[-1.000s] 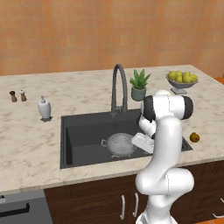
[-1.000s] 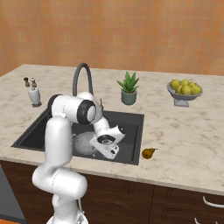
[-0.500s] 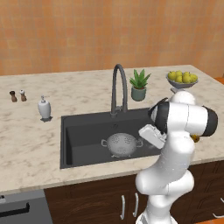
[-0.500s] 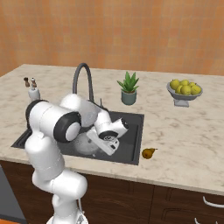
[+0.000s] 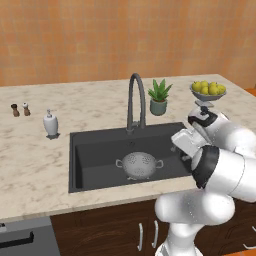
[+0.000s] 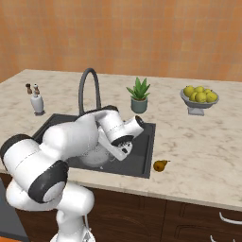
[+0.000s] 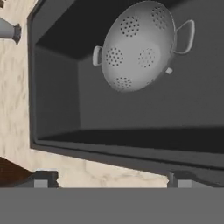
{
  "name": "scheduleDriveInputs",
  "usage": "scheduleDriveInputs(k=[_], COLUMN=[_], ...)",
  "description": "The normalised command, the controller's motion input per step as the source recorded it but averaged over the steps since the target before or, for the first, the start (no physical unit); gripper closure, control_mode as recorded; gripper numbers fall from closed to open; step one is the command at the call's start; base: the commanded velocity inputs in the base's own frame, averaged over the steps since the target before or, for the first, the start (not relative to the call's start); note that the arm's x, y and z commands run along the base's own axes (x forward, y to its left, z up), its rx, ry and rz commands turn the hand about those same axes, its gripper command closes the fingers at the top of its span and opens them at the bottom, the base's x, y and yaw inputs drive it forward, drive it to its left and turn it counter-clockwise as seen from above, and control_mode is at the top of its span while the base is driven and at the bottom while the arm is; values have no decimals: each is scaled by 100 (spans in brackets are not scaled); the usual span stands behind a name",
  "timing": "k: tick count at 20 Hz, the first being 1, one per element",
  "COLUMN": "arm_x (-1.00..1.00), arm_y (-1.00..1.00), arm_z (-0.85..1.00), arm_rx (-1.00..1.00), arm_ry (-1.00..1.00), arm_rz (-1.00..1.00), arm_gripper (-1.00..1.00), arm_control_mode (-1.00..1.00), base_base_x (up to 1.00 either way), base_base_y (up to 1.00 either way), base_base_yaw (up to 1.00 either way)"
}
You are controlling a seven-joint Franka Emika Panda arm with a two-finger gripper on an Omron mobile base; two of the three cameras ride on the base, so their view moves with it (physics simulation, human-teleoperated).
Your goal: Put the colander in the sink, put the pear in the colander, and turn on the sink faucet and pour water over the colander.
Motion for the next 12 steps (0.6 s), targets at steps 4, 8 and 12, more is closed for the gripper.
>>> scheduleDriveInputs(k=[4,8,12], arm_x=[-84,-91,-83], arm_y=[-45,-54,-63], arm_z=[98,77,45], arm_rx=[-11,-25,-29], arm_ry=[-2,-7,-12], arm_rz=[-1,-9,-13], arm_gripper=[-100,-100,-100], arm_control_mode=[-100,-100,-100], base_base_x=[0,0,0], base_base_y=[0,0,0], base_base_yaw=[0,0,0])
